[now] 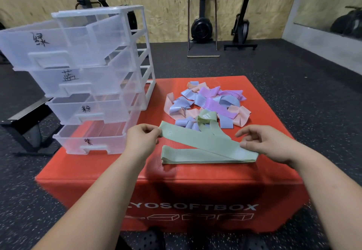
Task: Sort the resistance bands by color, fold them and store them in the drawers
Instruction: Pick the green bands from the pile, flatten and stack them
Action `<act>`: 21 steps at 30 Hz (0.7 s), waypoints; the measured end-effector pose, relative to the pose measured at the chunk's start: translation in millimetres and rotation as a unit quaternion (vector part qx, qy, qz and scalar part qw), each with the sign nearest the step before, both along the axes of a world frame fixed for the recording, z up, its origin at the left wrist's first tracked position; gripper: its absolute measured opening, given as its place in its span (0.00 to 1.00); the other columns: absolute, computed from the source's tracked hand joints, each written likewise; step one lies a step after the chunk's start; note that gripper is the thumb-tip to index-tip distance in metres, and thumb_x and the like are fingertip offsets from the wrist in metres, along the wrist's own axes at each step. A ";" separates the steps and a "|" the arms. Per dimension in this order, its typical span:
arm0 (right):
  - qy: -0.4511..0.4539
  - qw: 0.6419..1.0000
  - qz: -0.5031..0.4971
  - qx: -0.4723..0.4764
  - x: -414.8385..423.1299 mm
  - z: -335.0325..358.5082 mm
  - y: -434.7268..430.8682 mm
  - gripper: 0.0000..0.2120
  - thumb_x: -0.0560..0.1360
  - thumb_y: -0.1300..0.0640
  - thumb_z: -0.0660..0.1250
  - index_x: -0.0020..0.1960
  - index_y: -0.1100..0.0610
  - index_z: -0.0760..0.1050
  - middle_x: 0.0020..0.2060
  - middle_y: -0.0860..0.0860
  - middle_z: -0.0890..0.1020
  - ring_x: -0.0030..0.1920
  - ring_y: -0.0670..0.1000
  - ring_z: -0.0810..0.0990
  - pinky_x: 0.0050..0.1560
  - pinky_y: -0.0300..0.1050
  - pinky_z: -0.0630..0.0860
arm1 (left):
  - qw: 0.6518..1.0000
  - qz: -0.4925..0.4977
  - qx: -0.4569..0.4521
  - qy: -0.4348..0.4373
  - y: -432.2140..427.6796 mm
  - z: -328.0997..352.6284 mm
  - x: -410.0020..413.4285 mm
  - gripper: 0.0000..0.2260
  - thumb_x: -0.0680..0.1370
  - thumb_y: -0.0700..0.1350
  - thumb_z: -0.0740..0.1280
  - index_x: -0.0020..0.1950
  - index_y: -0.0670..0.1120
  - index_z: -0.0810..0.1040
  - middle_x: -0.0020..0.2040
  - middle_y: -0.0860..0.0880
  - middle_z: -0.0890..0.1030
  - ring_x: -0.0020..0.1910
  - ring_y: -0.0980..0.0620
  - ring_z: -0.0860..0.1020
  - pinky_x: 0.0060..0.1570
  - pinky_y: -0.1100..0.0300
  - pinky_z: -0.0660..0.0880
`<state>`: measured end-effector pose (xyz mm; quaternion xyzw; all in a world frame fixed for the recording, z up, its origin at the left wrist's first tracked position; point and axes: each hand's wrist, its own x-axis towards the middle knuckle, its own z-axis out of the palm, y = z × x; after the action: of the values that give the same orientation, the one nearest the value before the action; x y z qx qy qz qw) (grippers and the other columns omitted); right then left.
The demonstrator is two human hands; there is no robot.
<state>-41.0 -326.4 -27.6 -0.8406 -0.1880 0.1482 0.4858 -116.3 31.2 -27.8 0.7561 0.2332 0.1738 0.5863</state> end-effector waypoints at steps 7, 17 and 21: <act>-0.165 0.976 -0.128 -0.057 14.1 -13.2 3.7 0.10 0.71 0.60 0.81 0.46 0.48 0.83 0.38 0.47 0.86 0.33 0.44 0.77 0.41 0.34 0.75 | 0.993 -0.050 0.077 0.080 7.2 -13.2 -4.1 0.05 0.73 0.37 0.73 0.38 0.42 0.86 0.31 0.53 0.83 0.32 0.54 0.75 0.35 0.60 0.71; -0.245 0.948 -0.068 -0.193 27.4 -40.1 11.1 0.12 0.68 0.57 0.82 0.40 0.45 0.79 0.34 0.41 0.82 0.38 0.40 0.80 0.42 0.41 0.76 | 0.903 -0.113 0.382 0.160 5.3 -35.1 -4.1 0.08 0.75 0.51 0.70 0.51 0.54 0.74 0.42 0.54 0.83 0.45 0.48 0.81 0.45 0.51 0.80; -0.269 0.923 -0.039 -0.271 30.5 -42.5 12.6 0.09 0.71 0.50 0.79 0.42 0.42 0.79 0.38 0.38 0.80 0.45 0.47 0.77 0.47 0.49 0.75 | 0.860 -0.148 0.459 0.166 2.2 -36.4 -2.1 0.09 0.77 0.51 0.68 0.55 0.52 0.74 0.48 0.50 0.80 0.50 0.43 0.79 0.47 0.50 0.77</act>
<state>-10.5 -313.8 -70.1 -0.9551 -0.2315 -0.0571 0.1762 -118.3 33.3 -64.3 0.9829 0.1064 0.0439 0.1441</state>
